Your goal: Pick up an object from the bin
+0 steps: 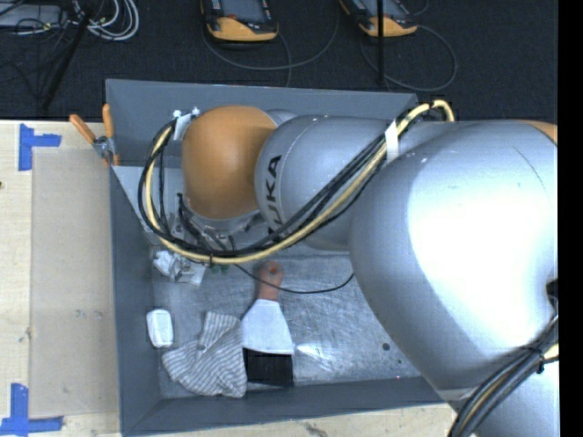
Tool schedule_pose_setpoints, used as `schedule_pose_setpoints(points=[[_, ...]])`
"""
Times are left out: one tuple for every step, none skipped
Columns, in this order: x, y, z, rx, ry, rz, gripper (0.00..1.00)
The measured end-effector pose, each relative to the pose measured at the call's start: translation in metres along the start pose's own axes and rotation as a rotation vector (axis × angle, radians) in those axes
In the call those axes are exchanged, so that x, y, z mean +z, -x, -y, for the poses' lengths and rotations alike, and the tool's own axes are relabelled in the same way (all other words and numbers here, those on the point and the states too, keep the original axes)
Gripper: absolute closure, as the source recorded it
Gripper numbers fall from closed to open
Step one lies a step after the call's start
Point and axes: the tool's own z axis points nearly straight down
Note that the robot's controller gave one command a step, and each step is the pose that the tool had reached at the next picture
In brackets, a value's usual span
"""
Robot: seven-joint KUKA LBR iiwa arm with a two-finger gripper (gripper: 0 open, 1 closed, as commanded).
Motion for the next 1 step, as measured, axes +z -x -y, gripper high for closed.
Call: schedule_pose_setpoints(points=[[-0.1452, 0.0012, -0.0016, 0.064, -0.010, -0.030, 1.00]])
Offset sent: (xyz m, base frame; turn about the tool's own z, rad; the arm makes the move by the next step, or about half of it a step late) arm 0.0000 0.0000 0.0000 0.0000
